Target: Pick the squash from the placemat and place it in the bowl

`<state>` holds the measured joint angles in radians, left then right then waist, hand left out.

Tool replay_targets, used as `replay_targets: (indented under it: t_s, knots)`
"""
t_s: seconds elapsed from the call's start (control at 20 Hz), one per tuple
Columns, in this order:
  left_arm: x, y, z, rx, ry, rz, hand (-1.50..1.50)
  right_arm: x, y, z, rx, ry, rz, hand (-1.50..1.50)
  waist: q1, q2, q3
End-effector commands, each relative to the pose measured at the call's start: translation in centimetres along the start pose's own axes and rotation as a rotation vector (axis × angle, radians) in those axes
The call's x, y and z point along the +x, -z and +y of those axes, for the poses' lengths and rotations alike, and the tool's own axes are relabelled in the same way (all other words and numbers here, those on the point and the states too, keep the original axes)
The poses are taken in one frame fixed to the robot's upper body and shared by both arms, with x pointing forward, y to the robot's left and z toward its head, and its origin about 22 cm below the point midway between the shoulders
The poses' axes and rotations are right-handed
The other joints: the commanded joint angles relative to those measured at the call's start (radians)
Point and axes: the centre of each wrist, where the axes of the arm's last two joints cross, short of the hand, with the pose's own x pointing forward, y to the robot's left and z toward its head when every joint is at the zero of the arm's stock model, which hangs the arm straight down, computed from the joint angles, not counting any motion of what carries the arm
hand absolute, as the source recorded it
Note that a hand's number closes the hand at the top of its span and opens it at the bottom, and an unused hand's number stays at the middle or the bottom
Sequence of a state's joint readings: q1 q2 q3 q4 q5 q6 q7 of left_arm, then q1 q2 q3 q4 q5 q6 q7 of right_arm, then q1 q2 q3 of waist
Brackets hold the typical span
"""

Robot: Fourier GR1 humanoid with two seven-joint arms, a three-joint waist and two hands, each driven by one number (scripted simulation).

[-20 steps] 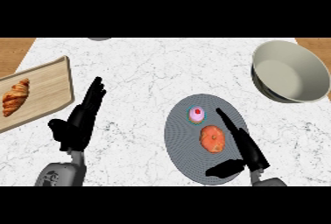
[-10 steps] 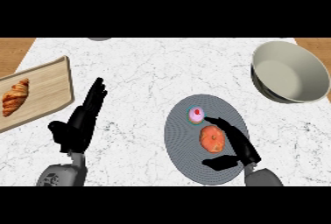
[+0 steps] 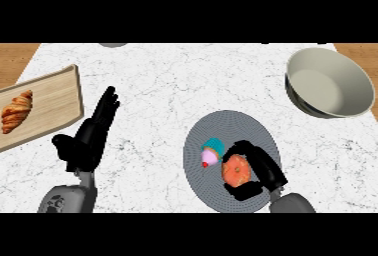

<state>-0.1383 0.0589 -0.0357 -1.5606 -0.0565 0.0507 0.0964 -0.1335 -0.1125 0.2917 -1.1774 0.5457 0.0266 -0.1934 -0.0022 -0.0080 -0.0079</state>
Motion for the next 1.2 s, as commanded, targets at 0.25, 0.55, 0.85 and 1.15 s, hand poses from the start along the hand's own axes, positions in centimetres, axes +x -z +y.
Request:
replay_targets:
  t_s: [0.25,0.55,0.85,1.15]
  knots:
    - [1.2,-0.2,-0.9,0.005,0.006,-0.012,0.00,2.5,1.4,-0.9,-0.158,0.095,-0.025,1.50,0.003,0.007,0.008]
    - [-0.6,-0.3,0.3,-0.003,-0.008,0.009,0.00,7.7,3.5,-5.4,-0.397,0.218,-0.107,1.50,0.003,0.006,0.008]
    - [0.5,0.8,-0.2,0.004,-0.002,0.005,0.00,13.1,0.8,-7.8,-0.601,0.040,-0.240,1.50,-0.010,0.003,0.007]
    - [-2.2,-1.5,1.3,0.007,0.016,0.010,0.00,19.8,-2.1,-12.8,-0.706,-0.070,-0.177,1.50,-0.004,0.002,0.006]
